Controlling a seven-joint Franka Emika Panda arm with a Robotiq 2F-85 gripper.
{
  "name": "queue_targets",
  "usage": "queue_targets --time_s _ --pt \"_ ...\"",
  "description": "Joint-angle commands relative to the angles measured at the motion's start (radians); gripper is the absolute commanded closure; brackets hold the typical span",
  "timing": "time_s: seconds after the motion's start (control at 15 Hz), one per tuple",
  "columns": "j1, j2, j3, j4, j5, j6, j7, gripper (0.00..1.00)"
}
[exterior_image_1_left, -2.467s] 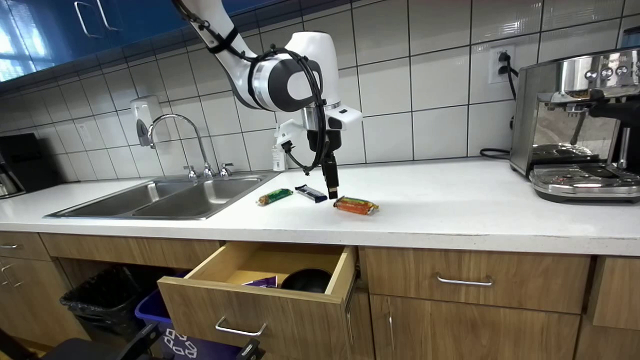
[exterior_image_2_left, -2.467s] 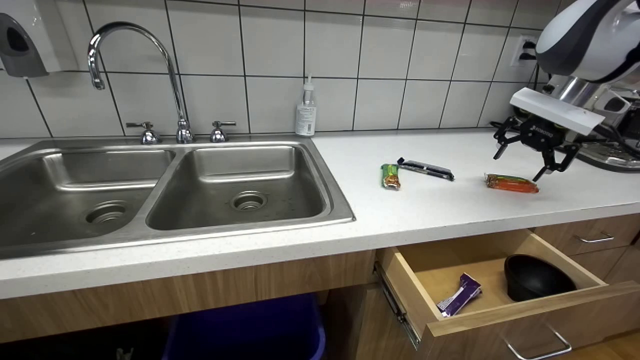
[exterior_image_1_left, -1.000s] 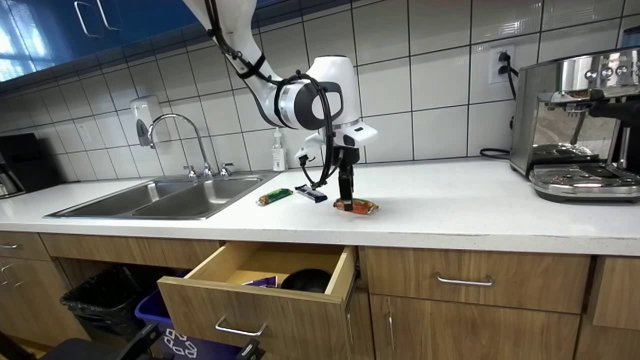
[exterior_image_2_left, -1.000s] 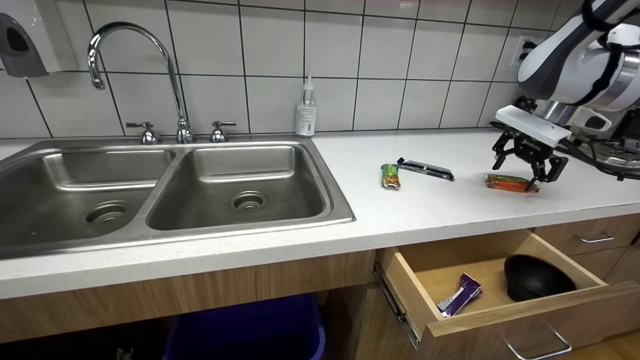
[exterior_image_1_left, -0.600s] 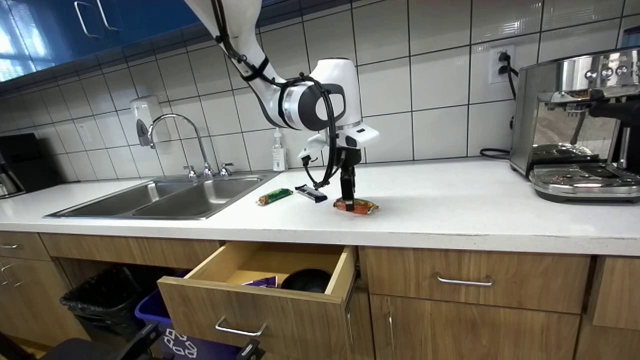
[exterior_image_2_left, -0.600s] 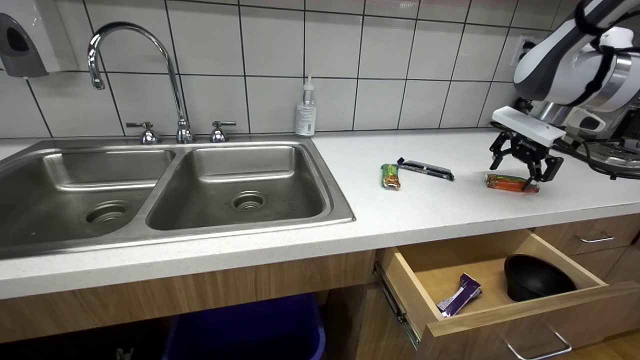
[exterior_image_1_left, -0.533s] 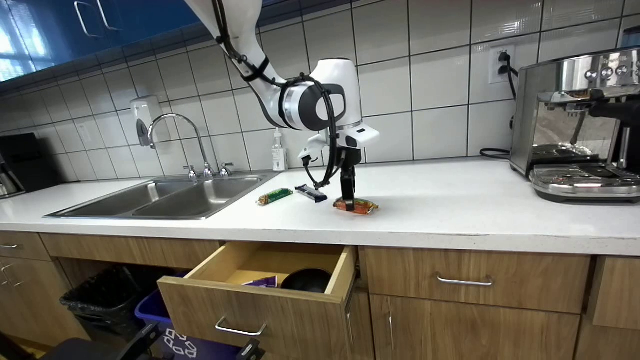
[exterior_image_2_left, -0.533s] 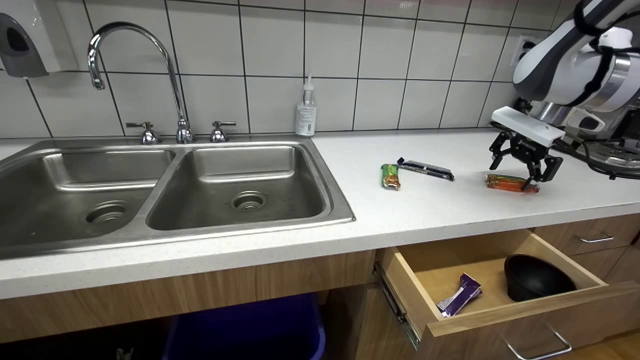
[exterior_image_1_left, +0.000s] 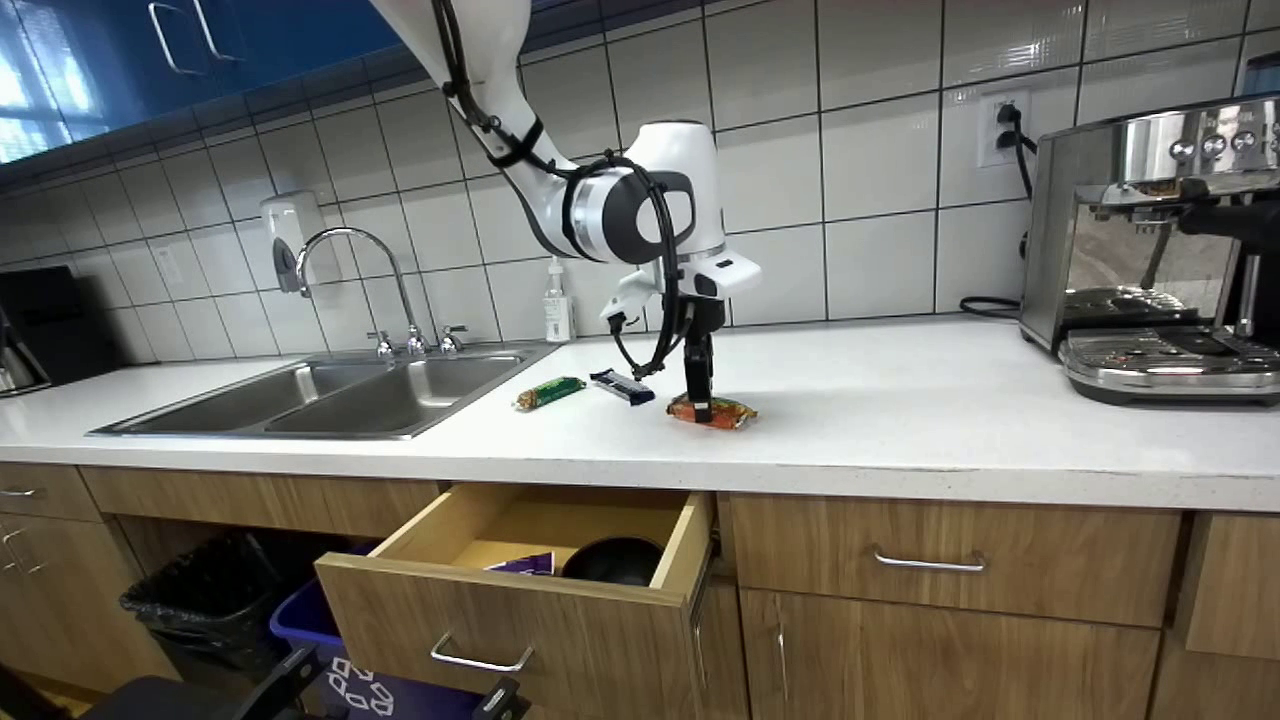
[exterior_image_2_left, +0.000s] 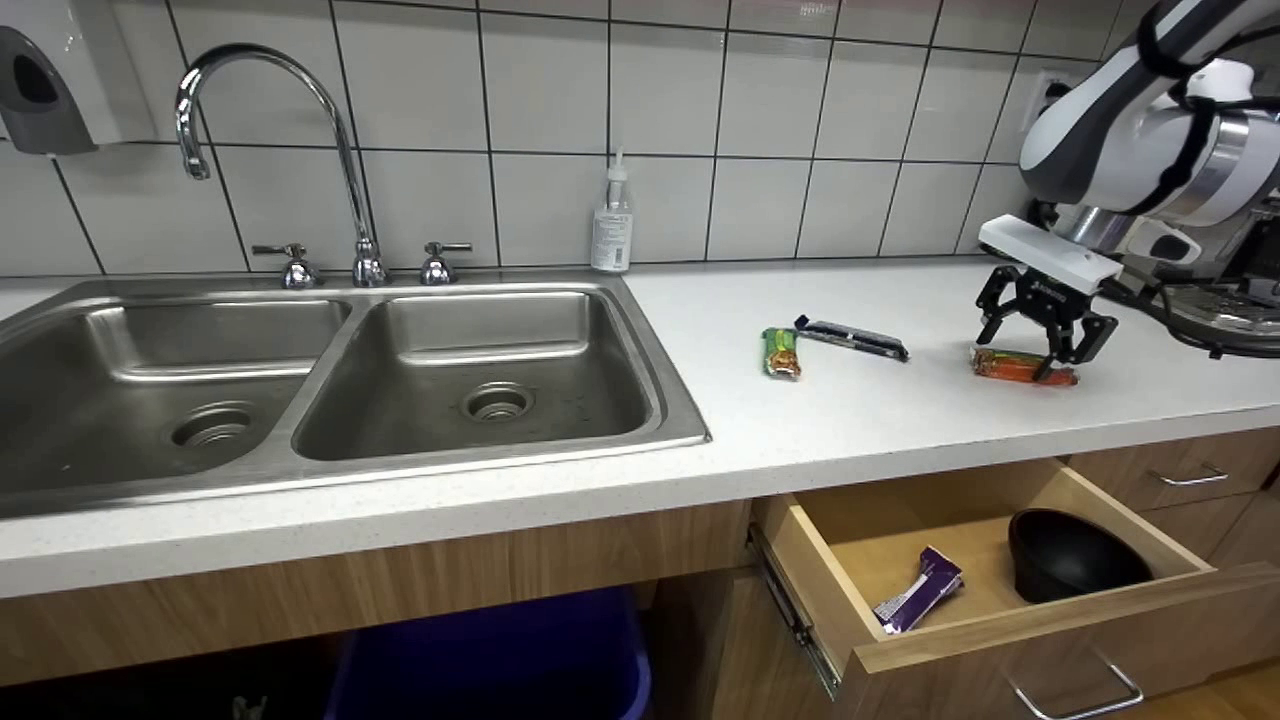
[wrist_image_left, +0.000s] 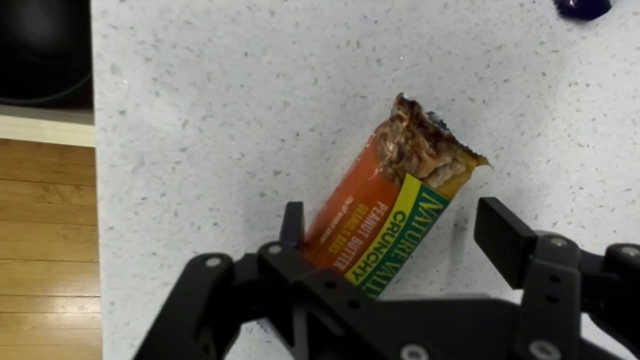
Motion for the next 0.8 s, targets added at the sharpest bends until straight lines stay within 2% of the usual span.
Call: queue_targets --time_s 0.0,0.33,0.4,0.73 --pt "-0.018 0.013 0.01 0.04 0.004 -0.044 0.025 0.42" --pt "-0.019 0.009 0.011 0.035 0.006 -0.044 0.022 0.8" --pt "-0.019 0.008 0.011 0.033 0.006 -0.043 0.022 0.83" --pt "-0.017 -0.01 0.014 0.014 0.007 -0.034 0.014 0.83"
